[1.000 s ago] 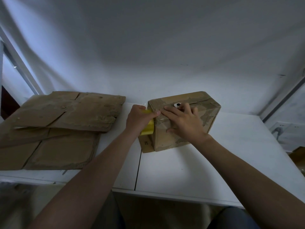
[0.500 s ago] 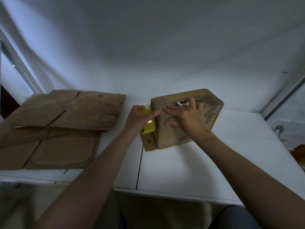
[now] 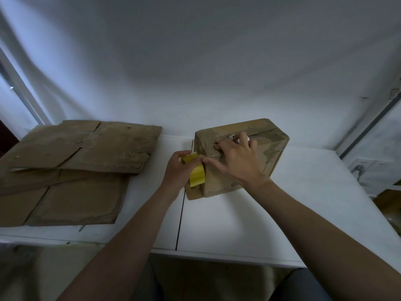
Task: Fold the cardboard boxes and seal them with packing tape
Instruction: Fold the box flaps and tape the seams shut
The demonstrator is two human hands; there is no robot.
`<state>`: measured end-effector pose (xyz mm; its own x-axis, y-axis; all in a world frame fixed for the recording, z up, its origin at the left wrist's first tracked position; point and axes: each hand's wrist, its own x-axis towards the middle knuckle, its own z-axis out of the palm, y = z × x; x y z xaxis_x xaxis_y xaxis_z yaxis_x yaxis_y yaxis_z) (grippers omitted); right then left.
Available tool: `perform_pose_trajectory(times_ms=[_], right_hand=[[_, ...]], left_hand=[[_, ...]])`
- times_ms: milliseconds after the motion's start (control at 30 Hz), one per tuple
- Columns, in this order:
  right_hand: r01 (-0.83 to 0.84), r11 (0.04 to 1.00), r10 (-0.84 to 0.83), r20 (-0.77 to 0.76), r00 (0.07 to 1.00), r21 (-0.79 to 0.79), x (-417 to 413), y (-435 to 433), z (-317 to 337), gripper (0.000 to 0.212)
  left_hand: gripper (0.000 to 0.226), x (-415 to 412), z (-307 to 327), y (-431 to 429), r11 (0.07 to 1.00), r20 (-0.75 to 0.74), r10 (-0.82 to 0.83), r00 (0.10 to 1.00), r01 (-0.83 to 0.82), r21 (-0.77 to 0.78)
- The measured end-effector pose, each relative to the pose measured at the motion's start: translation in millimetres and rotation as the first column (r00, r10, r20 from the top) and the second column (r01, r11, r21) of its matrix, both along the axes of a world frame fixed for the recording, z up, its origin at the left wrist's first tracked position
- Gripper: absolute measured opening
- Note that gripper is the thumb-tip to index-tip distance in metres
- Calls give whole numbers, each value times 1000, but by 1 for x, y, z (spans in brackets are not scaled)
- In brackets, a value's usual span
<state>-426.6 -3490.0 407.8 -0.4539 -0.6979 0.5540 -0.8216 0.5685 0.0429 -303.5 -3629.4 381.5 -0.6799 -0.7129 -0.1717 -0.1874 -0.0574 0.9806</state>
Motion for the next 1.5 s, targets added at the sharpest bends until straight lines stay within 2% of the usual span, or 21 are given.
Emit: perform_pose_trajectory(times_ms=[100, 200, 333, 533, 667, 800, 900, 967, 1033, 1100, 1167, 1233, 1300, 1367, 1433, 1500], right_hand=[[43, 998, -43, 5, 999, -35, 8, -6, -1, 60], [35, 998, -37, -45, 998, -58, 12, -5, -1, 40], [-33, 996, 26, -79, 997, -83, 10, 11, -3, 29], [-309, 947, 314, 45, 948, -90, -4, 56, 2, 29], [-335, 939, 342, 131, 930, -77, -12, 74, 5, 39], [-346, 938, 329, 268, 906, 15, -13, 69, 19, 43], [-286, 947, 321, 374, 870, -146, -23, 59, 33, 25], [-174, 960, 245, 350, 904, -221, -38, 48, 38, 30], [-91, 986, 141, 414, 900, -139, -48, 36, 43, 41], [-85, 996, 68, 475, 878, 14, -54, 25, 48, 40], [-82, 991, 27, 430, 902, 108, -59, 19, 51, 33], [-62, 993, 19, 372, 928, 104, -58, 21, 54, 26], [-42, 999, 37, 357, 933, 5, -54, 32, 52, 23], [8, 982, 57, 344, 937, -186, -49, 52, 44, 21], [120, 934, 10, 360, 933, -338, -45, 78, 35, 16], [266, 889, -85, 437, 896, -372, -40, 105, 23, 13]], left_hand=[[21, 7, 4, -6, 998, 5, 24, 1000, -24, 51], [12, 15, 9, -10, 997, 19, 51, 999, -52, 50], [19, 21, 21, -14, 995, 15, 98, 995, -98, 36], [23, 21, 40, -3, 989, -45, 122, 992, -125, -79], [44, 16, 46, 11, 966, -61, 93, 994, -105, -236], [57, 7, 55, 24, 921, 14, 56, 998, -46, -387], [63, 3, 56, 25, 908, 76, 48, 996, -12, -419], [65, 2, 54, 23, 910, 87, 56, 995, -15, -415], [65, 2, 53, 21, 908, 91, 53, 994, -10, -420], [64, 3, 53, 19, 909, 101, 53, 993, -6, -417], [64, 3, 52, 19, 913, 113, 55, 992, -4, -408], [64, 3, 52, 19, 912, 123, 62, 990, -6, -410], [65, 2, 51, 20, 910, 129, 75, 989, -15, -414], [65, 1, 50, 21, 905, 130, 88, 988, -25, -424], [65, 2, 48, 23, 902, 128, 103, 986, -38, -430], [64, 2, 47, 25, 903, 126, 111, 986, -47, -427]])
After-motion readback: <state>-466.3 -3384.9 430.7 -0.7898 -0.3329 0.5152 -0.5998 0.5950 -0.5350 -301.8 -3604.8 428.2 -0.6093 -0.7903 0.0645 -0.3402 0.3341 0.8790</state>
